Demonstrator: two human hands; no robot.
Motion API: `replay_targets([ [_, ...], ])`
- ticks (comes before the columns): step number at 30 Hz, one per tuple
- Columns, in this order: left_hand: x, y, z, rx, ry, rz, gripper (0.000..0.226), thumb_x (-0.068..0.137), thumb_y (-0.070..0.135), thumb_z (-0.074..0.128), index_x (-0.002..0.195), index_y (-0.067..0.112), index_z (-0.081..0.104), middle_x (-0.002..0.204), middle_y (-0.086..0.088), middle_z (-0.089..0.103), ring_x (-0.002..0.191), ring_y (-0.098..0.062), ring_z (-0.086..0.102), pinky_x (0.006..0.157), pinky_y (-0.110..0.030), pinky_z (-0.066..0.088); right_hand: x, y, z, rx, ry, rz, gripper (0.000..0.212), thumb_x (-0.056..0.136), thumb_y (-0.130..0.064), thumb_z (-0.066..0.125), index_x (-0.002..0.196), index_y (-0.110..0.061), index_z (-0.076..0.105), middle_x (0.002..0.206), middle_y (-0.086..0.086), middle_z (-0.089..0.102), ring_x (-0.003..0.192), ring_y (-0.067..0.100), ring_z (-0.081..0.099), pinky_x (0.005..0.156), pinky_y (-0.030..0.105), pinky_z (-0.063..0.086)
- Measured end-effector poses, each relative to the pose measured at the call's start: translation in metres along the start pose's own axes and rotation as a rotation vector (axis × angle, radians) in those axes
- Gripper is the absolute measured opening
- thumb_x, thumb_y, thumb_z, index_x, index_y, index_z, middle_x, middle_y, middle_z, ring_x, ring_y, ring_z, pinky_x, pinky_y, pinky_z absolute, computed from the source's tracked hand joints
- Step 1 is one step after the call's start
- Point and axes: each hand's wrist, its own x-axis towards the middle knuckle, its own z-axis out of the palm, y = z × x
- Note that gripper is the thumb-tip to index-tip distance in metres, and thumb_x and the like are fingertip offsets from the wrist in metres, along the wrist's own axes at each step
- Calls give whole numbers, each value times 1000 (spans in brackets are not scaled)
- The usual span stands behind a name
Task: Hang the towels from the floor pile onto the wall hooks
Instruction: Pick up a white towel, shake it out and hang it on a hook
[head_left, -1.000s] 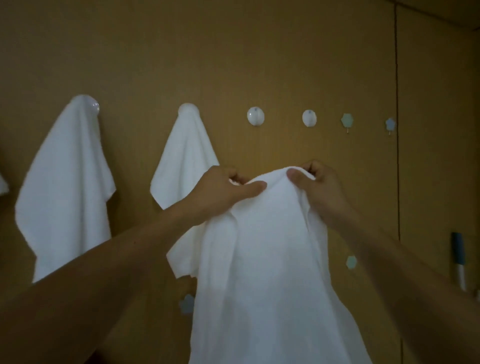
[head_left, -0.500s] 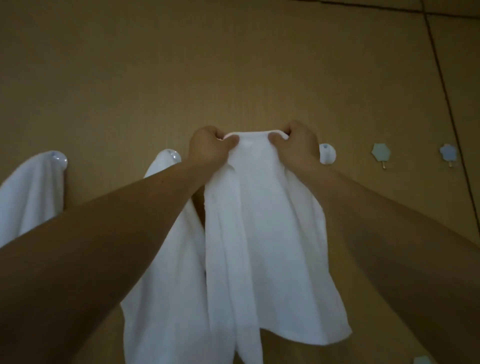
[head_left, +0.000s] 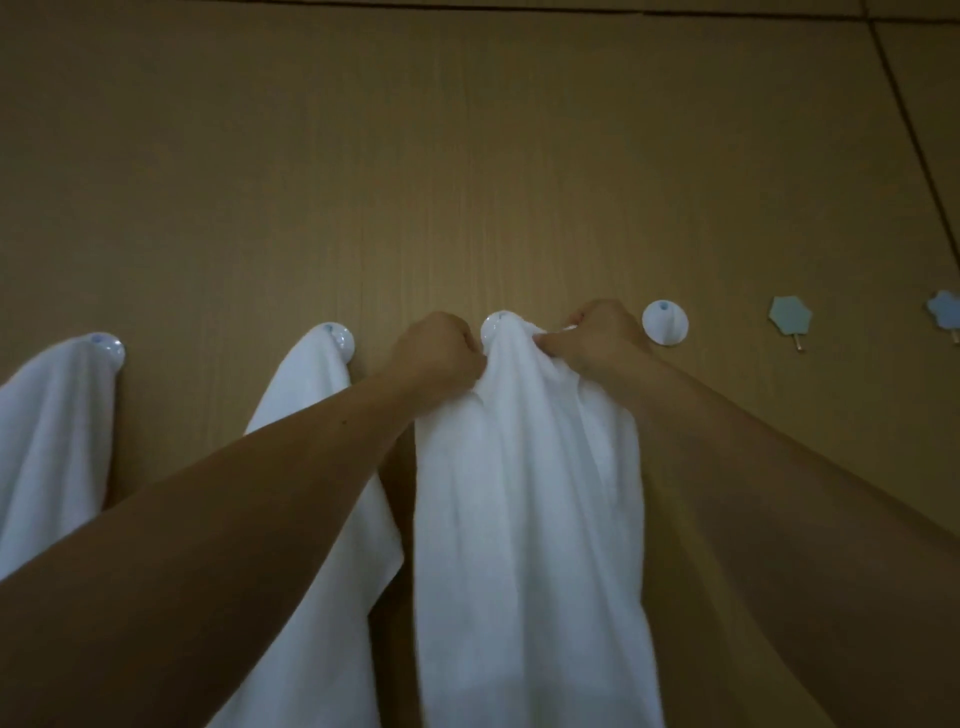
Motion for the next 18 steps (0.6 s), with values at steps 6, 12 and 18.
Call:
replay_targets([
  [6, -16, 11, 1, 115, -51, 123, 12, 84, 25, 55, 85, 14, 60, 74, 4, 57, 74, -19, 57, 53, -23, 33, -16, -7, 11, -344, 54, -35, 20, 78, -33, 65, 85, -18, 55, 92, 3, 56, 85, 22, 54, 69, 32, 40],
  [12, -36, 17, 7, 578, 110, 381, 29, 92, 23, 47, 116, 10, 54, 107, -8, 56, 95, -25, 51, 73, -30, 30, -26, -3, 21, -459, 169, -502, 23, 87, -29, 56, 107, -18, 61, 106, 7, 55, 97, 26, 52, 80, 36, 43],
  [18, -28, 37, -14, -77, -348, -85, 22, 96, 16, 44, 92, 3, 61, 84, -9, 63, 78, -22, 59, 51, -18, 36, -31, 0, 23, -184, -68, -415, 20, 88, -26, 57, 97, -9, 64, 95, 14, 63, 83, 27, 62, 72, 38, 51],
])
